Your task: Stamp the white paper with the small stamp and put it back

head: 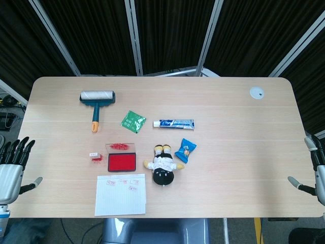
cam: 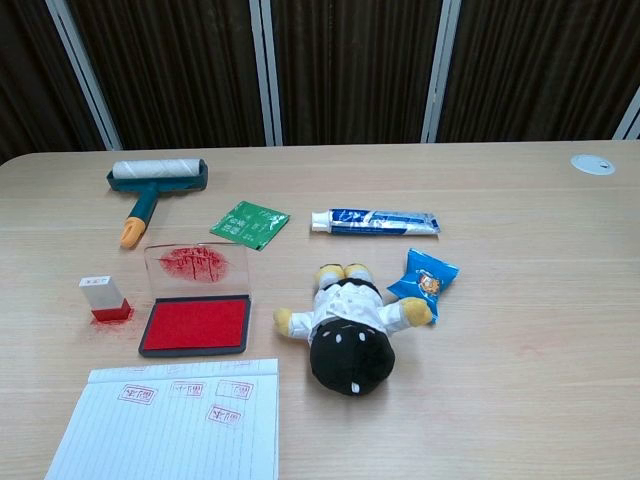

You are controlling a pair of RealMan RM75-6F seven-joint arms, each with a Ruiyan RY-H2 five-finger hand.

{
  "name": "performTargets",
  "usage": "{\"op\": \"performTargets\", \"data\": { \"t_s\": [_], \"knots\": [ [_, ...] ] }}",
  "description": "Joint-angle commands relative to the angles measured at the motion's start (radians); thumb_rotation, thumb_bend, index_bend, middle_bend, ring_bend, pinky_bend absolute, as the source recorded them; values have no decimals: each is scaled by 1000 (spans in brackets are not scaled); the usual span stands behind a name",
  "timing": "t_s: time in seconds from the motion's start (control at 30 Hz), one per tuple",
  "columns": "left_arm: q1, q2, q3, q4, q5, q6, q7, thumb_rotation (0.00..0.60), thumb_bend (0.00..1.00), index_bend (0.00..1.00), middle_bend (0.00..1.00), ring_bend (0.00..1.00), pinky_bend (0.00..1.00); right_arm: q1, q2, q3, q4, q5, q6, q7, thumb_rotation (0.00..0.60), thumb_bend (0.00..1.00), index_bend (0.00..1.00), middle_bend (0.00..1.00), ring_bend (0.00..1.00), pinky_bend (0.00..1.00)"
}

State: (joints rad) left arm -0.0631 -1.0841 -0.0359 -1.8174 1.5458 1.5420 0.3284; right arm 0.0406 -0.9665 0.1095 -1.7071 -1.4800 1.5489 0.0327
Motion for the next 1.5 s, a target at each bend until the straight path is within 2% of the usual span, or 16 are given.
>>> {"op": "performTargets", "data": {
  "t_s": [0.03,0.13,0.17,0.2,0.27,0.33,0.4,0.5,0.6,0.77,0.87,0.93,1.03,1.5],
  "knots": [
    [2,-3,1,2,5,5,13,600,0,0,0,0,0,1,1,0,0,2,-2,2,600,0,0,0,0,0],
    [3,-1,6,4,-4,-3,38,600,0,0,0,0,7,1,1,0,1,2,-3,4,600,0,0,0,0,0],
    [3,1,7,1,-8,-8,46,600,0,0,0,0,34,0,1,0,1,2,-3,4,600,0,0,0,0,0],
    [0,4,8,-4,-12,-15,55,600,0,0,0,22,113,0,1,-1,1,2,-3,3,600,0,0,0,0,0],
    [-7,2,5,-5,-15,-26,59,600,0,0,0,151,332,-1,3,0,-4,5,-3,5,600,0,0,0,0,0],
    [-16,-5,0,2,-19,-37,61,600,0,0,0,428,564,-2,5,1,-8,8,-3,6,600,0,0,0,0,0],
    [-35,-22,-14,15,-32,-59,62,600,0,0,0,608,685,-2,7,2,-11,12,-5,6,600,0,0,0,0,0],
    [-94,-76,-55,31,-97,-139,63,600,0,0,0,749,787,2,10,4,-13,22,-15,7,600,0,0,0,0,0],
    [-164,-138,-86,61,-162,-245,61,600,0,0,5,800,824,6,6,5,-3,34,-29,4,600,0,0,0,0,0],
    [-257,-245,-118,134,-281,-380,101,600,5,20,111,839,850,17,4,12,4,58,-55,8,600,0,0,0,0,0],
    [-290,-292,-125,173,-331,-427,98,600,52,114,190,847,855,20,0,12,15,69,-68,8,600,0,0,0,0,0],
    [-306,-318,-127,198,-349,-444,99,600,114,200,256,850,855,22,-2,14,22,81,-77,11,600,0,0,0,0,0],
    [-323,-346,-127,223,-370,-458,94,600,162,255,299,851,855,23,-2,16,29,93,-84,16,600,0,0,0,0,0],
    [-369,-438,-112,326,-427,-476,110,600,216,342,390,852,856,20,3,11,34,92,-91,33,600,0,0,0,0,0]
  ]
}}
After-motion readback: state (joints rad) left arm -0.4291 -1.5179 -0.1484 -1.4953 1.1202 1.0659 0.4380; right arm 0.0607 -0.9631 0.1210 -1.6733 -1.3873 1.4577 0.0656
